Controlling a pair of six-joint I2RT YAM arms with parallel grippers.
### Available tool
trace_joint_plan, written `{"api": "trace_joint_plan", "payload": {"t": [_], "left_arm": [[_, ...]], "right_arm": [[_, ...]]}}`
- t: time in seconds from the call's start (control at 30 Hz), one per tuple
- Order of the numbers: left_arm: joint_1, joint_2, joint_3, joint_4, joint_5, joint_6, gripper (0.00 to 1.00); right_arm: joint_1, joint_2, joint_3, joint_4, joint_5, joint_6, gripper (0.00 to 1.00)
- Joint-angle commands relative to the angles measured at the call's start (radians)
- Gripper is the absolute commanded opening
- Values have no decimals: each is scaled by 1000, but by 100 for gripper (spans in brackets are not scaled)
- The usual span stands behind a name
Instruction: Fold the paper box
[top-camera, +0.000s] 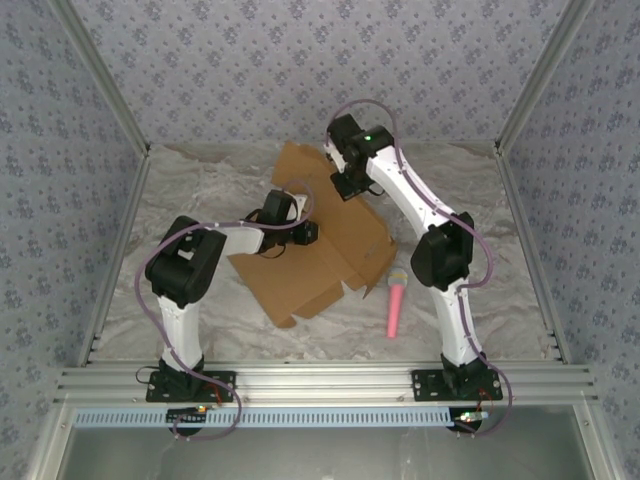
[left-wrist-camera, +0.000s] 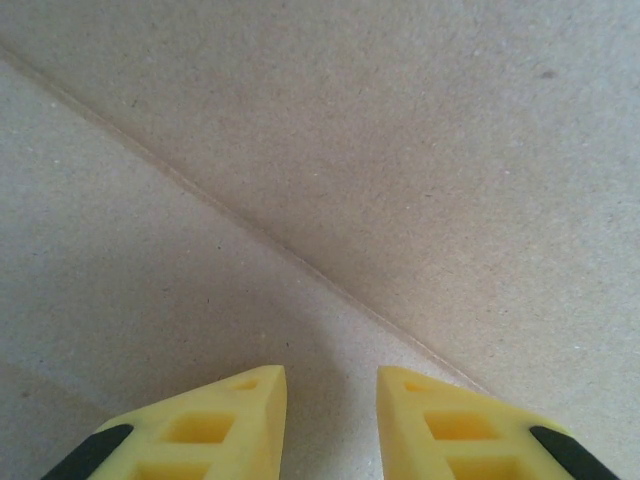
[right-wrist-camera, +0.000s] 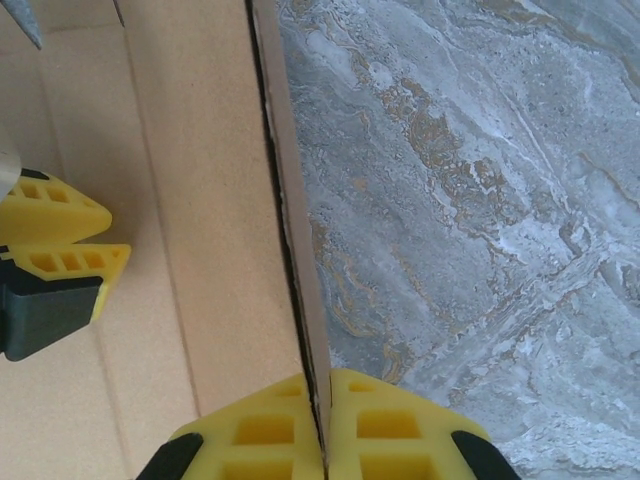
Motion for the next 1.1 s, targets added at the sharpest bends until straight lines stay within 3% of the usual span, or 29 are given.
{"api": "trace_joint_plan", "payload": {"t": [0.0, 0.33, 0.7, 1.07], "left_arm": [[-16, -28, -16, -62, -22, -3, 30], [-10, -75, -18, -64, -17, -8, 31], [-11, -43, -110, 138, 15, -140, 30], [-16, -48, -169, 247, -20, -171, 31]], "right_arm": [[19, -20, -6, 55, 35, -16, 5], [28, -57, -36, 83, 73, -52, 1], [101, -91, -86, 134, 114, -33, 0], [171, -85, -93, 142, 140, -21, 0]]}}
